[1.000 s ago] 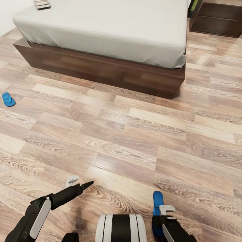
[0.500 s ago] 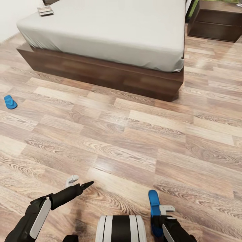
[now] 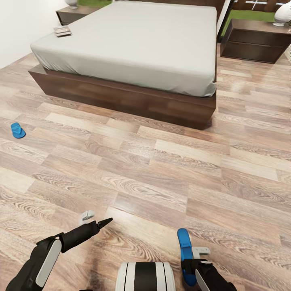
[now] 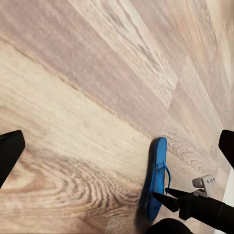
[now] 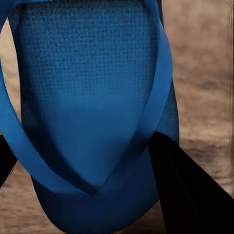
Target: In the bedroom, move the book from the bed onto either nightstand, and place the two sandals side by side next to the bed.
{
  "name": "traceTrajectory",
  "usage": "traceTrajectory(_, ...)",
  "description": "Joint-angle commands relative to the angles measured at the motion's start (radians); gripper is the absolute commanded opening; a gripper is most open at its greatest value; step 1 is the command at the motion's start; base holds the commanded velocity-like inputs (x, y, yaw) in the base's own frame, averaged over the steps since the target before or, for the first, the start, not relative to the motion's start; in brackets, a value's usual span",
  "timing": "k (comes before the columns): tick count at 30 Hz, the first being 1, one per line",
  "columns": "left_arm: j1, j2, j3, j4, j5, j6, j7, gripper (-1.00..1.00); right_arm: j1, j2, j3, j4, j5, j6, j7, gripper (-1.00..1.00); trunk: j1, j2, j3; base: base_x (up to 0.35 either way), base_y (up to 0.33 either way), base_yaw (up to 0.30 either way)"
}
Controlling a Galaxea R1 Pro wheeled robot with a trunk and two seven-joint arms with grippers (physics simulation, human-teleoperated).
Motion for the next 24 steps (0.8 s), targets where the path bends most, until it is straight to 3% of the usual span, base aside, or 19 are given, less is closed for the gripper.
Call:
traceTrajectory(1,0.0,0.0,0.001,0.0,0.004,0.006,-0.001,1.0,0.0,0.0,0.0,-0.002,-0.002,0.006,-0.005,-1.0,-0.001,0.0,0.003,0.0,0.0,0.0)
traceTrajectory(24,0.0,0.001,0.001,0.0,0.004,0.006,-0.003,1.0,0.0,0.0,-0.001,-0.002,-0.002,0.006,-0.005,-1.0,-0.011,0.005,0.092,0.0,0.0,0.0)
